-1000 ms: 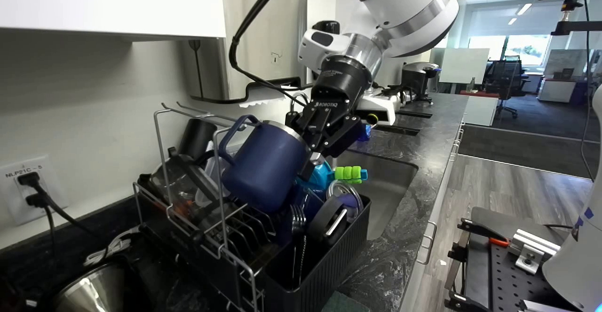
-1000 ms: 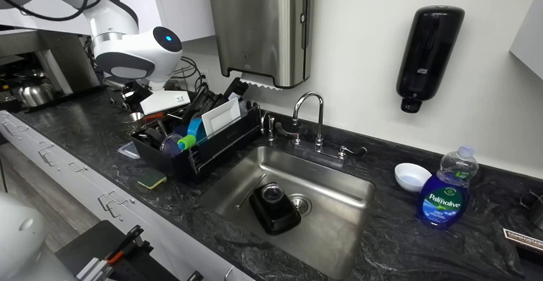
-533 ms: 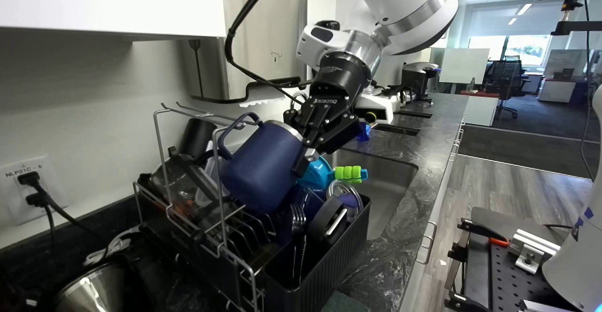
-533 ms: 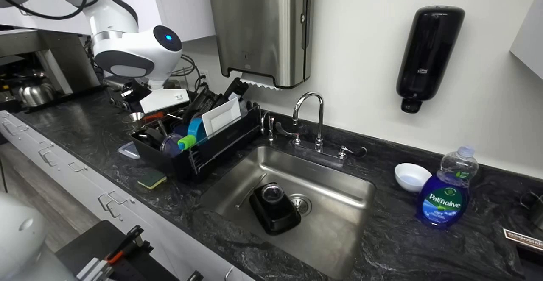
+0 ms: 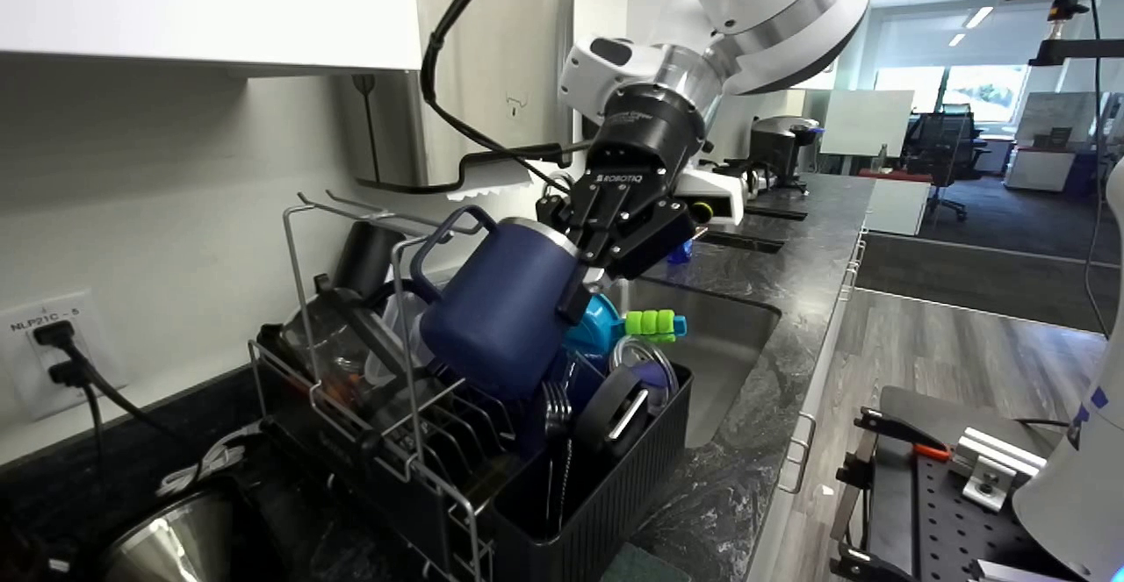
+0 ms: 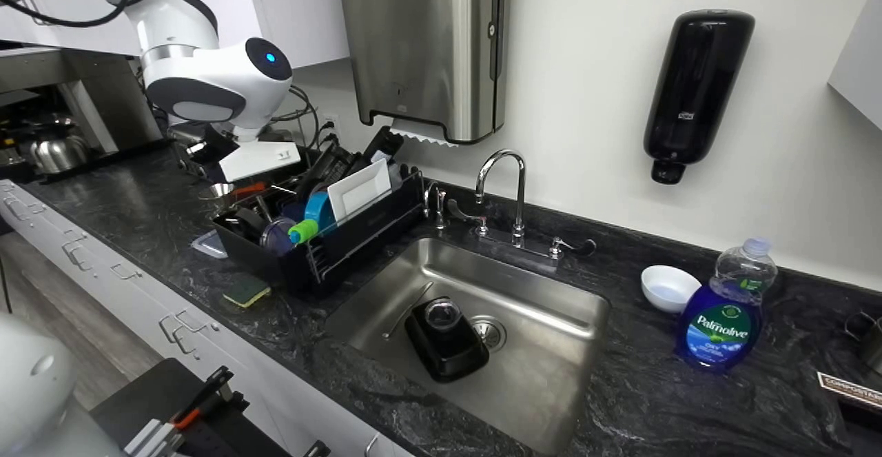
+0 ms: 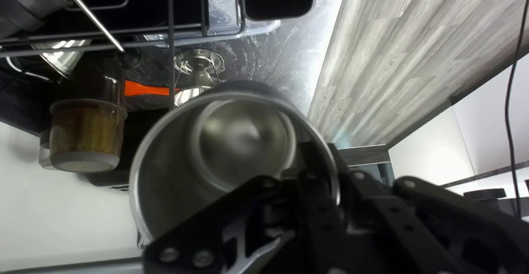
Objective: Take the blue travel mug from the plate rack and place is on the edge of the sink
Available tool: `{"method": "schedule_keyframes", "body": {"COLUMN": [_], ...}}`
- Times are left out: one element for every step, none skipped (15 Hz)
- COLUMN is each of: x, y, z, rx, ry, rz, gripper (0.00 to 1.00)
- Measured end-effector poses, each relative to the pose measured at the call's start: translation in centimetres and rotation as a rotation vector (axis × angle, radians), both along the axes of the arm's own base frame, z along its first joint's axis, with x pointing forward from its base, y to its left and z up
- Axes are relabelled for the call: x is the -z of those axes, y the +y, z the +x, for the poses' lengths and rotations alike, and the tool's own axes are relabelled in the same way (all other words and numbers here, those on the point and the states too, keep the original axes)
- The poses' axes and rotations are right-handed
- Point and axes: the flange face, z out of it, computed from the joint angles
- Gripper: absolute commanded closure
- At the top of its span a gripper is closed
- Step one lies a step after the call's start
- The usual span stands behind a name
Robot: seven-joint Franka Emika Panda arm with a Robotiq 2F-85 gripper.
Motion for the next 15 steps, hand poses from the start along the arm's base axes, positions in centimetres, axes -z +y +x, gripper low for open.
{"method": "schedule_keyframes", "body": {"x": [-0.5, -1.1, -1.8, -2.4, -3.0, -3.5, -4.0, -4.3, -4.6, -4.8, -4.9, -4.9, -4.8, -4.8, -4.7], "y": [0.0, 0.1, 0.1, 0.0, -0.1, -0.2, -0.4, -0.7, -1.1, -1.6, -2.4, -3.3, -4.3, -5.5, -6.8], "z": [-0.5, -1.1, -1.8, -2.4, -3.0, -3.6, -4.0, -4.4, -4.6, -4.7, -4.7, -4.5, -4.2, -3.8, -3.4], "rx": [-0.013, -0.027, -0.04, -0.052, -0.06, -0.067, -0.071, -0.071, -0.067, -0.06, -0.05, -0.037, -0.022, -0.003, 0.017], "ry": [-0.002, -0.005, -0.009, -0.016, -0.024, -0.031, -0.038, -0.047, -0.056, -0.064, -0.071, -0.078, -0.082, -0.085, -0.088], "rz": [0.01, 0.019, 0.029, 0.038, 0.044, 0.05, 0.055, 0.056, 0.054, 0.05, 0.041, 0.029, 0.016, 0.003, -0.009], "gripper": [0.98, 0.98, 0.98, 0.98, 0.98, 0.98, 0.98, 0.98, 0.98, 0.98, 0.98, 0.98, 0.98, 0.98, 0.98]}}
